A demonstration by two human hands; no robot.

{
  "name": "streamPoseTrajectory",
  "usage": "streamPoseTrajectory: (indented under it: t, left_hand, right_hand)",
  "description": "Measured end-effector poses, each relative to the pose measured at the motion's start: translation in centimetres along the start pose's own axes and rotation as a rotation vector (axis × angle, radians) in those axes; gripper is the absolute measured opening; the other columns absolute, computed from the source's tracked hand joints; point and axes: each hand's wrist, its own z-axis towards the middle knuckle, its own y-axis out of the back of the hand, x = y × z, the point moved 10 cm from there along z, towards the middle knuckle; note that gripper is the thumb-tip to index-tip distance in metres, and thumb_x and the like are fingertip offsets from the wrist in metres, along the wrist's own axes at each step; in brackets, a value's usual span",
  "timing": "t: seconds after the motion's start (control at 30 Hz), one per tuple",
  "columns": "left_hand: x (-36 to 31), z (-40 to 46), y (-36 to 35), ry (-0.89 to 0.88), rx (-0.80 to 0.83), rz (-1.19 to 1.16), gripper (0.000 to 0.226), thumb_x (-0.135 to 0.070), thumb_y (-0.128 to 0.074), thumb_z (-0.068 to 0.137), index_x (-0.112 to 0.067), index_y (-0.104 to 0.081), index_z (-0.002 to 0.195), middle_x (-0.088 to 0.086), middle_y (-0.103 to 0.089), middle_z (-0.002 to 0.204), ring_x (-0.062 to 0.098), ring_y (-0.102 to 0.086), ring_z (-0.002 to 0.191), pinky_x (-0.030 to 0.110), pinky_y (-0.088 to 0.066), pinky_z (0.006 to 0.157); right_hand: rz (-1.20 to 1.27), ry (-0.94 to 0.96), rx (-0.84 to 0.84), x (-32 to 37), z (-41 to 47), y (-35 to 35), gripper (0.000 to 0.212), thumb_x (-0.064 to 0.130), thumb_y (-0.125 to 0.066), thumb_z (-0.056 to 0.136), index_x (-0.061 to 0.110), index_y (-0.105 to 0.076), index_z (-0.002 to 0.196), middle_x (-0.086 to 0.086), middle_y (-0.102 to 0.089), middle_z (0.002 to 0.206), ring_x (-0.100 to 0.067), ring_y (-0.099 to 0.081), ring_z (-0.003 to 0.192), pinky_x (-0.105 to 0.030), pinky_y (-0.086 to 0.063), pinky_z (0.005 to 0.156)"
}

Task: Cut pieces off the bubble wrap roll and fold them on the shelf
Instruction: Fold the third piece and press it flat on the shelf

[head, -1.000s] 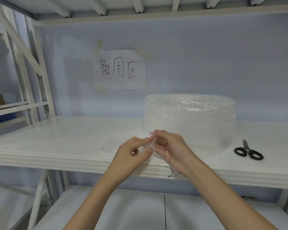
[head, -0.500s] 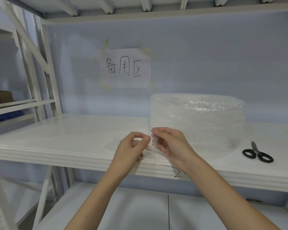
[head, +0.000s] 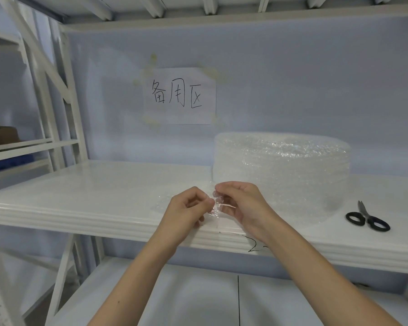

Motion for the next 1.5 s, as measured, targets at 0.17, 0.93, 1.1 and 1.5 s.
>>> streamPoseTrajectory:
  t: [0.17, 0.93, 1.1, 1.5]
  left_hand:
    - [-0.1, 0.0, 0.1, -0.009, 0.002, -0.013, 0.017, -0.010, -0.066, 0.088, -0.013, -0.063, 0.072, -0.002, -0.066, 0.064, 0.011, -0.052, 0.055, 0.023, -0.042, 0.057]
    - [1.2, 0.0, 3.5, 0.047, -0.109, -0.037, 0.012, -0.017, -0.072, 0.086, -0.007, -0.073, 0.079, 0.000, -0.073, 0.066, 0.009, -0.057, 0.053, 0.021, -0.053, 0.058]
    - [1.6, -0.2, 3.8, 0.068, -0.088, -0.097, 0.008, -0.017, -0.071, 0.087, -0.011, -0.076, 0.088, 0.007, -0.078, 0.080, 0.012, -0.063, 0.060, 0.027, -0.061, 0.068]
    - [1.0, 1.1, 11.7, -0.043, -0.368, 0.034, 0.017, -0.010, -0.056, 0.095, -0.012, -0.073, 0.096, 0.005, -0.074, 0.079, 0.009, -0.063, 0.060, 0.027, -0.056, 0.071]
  right_hand:
    - [0.005, 0.028, 0.025, 0.2, 0.1, 0.1, 0.006, 0.003, -0.065, 0.087, 0.002, -0.069, 0.082, -0.007, -0.068, 0.070, -0.012, -0.061, 0.060, -0.021, -0.053, 0.057]
    - [0.022, -0.044, 0.085, -1.4, 0.7, -1.5, 0.010, 0.002, -0.072, 0.081, -0.004, -0.071, 0.089, -0.010, -0.069, 0.073, -0.014, -0.063, 0.061, -0.020, -0.056, 0.060]
    - [0.028, -0.006, 0.001, -1.2, 1.5, -1.4, 0.004, -0.002, -0.070, 0.081, -0.002, -0.071, 0.084, -0.009, -0.067, 0.070, -0.013, -0.062, 0.057, -0.018, -0.056, 0.058]
    - [-0.258, -0.026, -0.142, -2.2, 3.3, 0.9, 0.023, -0.006, -0.071, 0.078, -0.012, -0.061, 0.098, -0.022, -0.065, 0.072, -0.023, -0.057, 0.049, -0.032, -0.059, 0.062]
